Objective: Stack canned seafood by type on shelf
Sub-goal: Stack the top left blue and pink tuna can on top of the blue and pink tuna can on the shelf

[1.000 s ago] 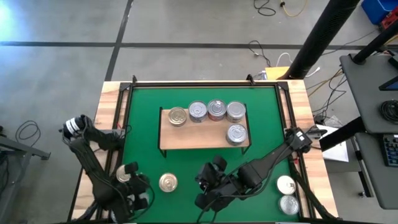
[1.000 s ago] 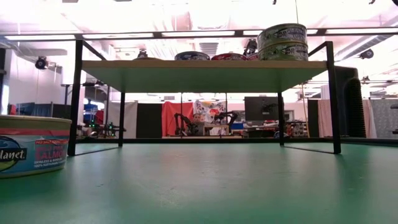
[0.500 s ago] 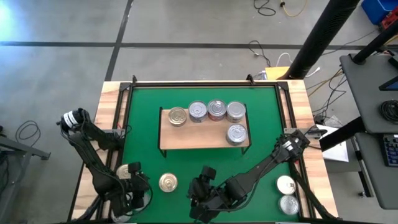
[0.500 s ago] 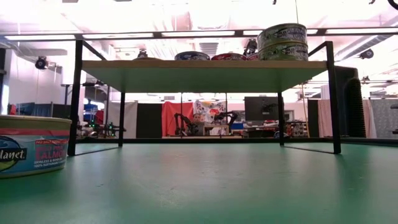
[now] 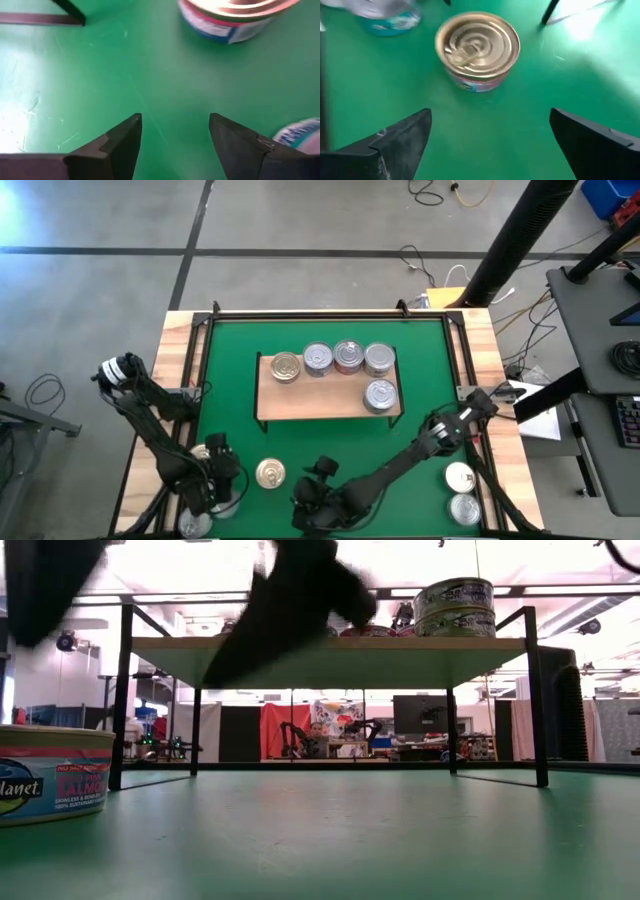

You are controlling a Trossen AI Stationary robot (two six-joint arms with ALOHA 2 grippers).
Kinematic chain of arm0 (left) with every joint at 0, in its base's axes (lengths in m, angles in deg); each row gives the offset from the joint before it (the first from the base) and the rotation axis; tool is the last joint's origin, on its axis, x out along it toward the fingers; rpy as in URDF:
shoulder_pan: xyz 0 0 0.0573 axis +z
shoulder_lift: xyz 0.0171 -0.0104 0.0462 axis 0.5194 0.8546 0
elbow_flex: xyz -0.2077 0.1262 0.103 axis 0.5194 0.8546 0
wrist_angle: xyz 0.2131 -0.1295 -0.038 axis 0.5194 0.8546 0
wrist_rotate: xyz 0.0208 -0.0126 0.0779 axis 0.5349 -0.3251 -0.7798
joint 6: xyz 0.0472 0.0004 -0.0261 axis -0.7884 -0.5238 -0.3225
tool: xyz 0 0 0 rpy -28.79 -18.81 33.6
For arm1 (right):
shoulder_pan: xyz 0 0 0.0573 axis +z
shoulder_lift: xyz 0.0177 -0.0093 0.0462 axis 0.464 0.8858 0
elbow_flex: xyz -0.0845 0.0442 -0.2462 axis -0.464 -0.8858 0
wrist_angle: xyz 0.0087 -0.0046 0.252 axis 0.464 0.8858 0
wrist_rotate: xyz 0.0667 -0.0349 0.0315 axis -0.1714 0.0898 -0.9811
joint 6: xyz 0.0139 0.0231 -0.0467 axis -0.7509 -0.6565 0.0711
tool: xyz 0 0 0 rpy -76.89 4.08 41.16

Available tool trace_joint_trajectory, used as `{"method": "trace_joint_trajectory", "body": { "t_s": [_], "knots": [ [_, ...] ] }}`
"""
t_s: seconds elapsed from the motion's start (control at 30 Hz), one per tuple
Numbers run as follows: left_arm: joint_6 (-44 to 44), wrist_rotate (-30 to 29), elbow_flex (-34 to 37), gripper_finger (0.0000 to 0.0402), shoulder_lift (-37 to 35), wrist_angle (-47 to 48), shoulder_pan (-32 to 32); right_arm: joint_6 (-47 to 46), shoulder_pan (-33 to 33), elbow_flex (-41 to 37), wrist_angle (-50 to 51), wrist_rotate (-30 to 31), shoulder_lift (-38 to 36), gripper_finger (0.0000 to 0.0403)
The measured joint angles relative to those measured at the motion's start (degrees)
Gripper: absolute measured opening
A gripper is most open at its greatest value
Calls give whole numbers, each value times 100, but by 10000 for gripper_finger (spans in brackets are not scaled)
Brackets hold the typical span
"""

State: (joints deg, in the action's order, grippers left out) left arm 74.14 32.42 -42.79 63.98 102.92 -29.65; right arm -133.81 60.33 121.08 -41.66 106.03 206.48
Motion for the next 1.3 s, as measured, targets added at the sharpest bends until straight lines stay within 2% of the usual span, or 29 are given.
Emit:
{"method": "trace_joint_trajectory", "body": {
  "t_s": [0.2,0.37,0.67,1.1,1.3],
  "knots": [
    [114,-125,239,215,2,-362,248,269,-240,0,-676,2,535,400],
    [97,-146,457,215,2,-1322,538,638,-393,0,-1237,-10,736,400],
    [-110,-239,813,215,2,-2295,935,2056,-609,-13,-2811,-18,939,400],
    [-237,-358,849,215,4,-2510,1037,2039,-673,-13,-3017,-3,1165,401],
    [-223,-393,847,215,8,-2562,1048,1646,-708,-13,-3057,158,1227,401]
  ]
}}
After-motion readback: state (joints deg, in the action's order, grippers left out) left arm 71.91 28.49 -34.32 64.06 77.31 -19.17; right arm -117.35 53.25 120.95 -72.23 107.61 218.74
